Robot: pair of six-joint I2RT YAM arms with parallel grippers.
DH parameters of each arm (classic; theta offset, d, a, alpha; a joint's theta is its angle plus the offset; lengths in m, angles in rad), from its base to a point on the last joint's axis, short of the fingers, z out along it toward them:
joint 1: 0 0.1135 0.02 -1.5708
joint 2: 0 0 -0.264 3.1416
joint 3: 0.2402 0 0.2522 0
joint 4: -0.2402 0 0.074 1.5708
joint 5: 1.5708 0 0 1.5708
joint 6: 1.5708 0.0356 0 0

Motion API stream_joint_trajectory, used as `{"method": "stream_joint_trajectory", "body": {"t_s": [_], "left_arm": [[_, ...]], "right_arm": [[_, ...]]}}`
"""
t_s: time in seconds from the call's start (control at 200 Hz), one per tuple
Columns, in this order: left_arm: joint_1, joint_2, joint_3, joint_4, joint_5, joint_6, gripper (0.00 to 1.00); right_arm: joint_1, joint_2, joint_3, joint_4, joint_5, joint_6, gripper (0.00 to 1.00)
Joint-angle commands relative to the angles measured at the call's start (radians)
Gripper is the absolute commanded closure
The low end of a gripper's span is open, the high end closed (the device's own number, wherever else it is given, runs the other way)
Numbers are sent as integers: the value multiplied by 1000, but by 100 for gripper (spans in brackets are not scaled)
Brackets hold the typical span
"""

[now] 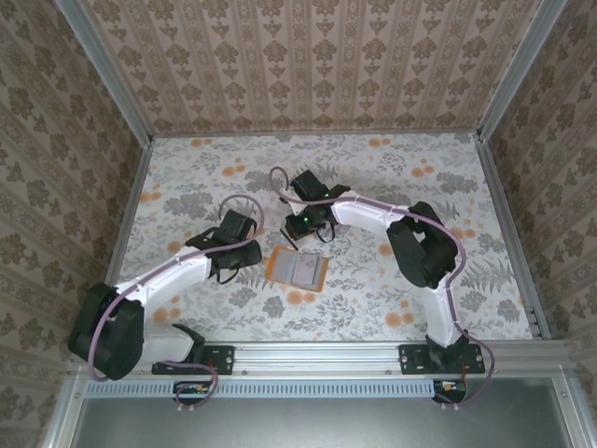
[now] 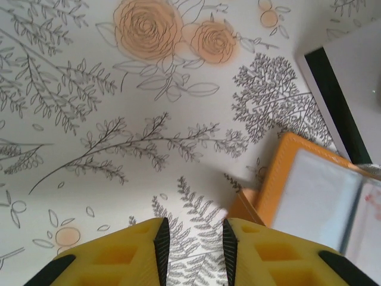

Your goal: Put the credit cards into the card holder

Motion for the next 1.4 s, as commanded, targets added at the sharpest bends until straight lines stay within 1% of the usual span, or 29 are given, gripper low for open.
{"method": "stream_joint_trajectory", "body": {"t_s": [0.0, 0.075, 0.17, 0.315, 0.39, 0.53, 0.605, 0.675, 0.83, 0.99, 1.11, 1.17, 1.265, 1.395], "left_arm": [[5, -40, -34, 31, 31, -30, 66], [1, -47, -44, 52, 54, -31, 66], [-7, -45, -37, 62, 72, -10, 66], [-7, -21, 7, 56, 84, 47, 66], [-6, 1, 37, 48, 85, 75, 66], [-4, 94, 95, 34, 122, 120, 65], [-4, 158, 121, 22, 130, 127, 65], [-5, 209, 136, 33, 163, 131, 66], [-15, 270, 140, 81, 217, 124, 66], [-36, 286, 133, 89, 225, 110, 66], [-53, 283, 97, 104, 232, 86, 66], [-60, 281, 73, 116, 236, 74, 69], [-67, 279, 28, 124, 209, 50, 76], [-67, 252, -32, 152, 195, 16, 82]], "right_arm": [[-10, -109, -51, 25, -57, 33, 96], [-24, -167, -100, 60, -35, 71, 96], [-36, -249, -190, 141, -38, 139, 96], [-37, -294, -312, 245, -172, 280, 96], [-37, -301, -389, 301, -202, 363, 96], [-24, -345, -535, 396, -221, 469, 97], [-14, -378, -586, 413, -217, 505, 97], [-10, -413, -629, 413, -208, 526, 97], [-10, -462, -676, 367, -180, 538, 97], [3, -465, -693, 330, -150, 548, 97], [6, -442, -696, 351, -152, 558, 97], [11, -429, -693, 366, -150, 570, 97], [20, -407, -680, 365, -138, 582, 97], [28, -390, -675, 349, -114, 589, 97]]}}
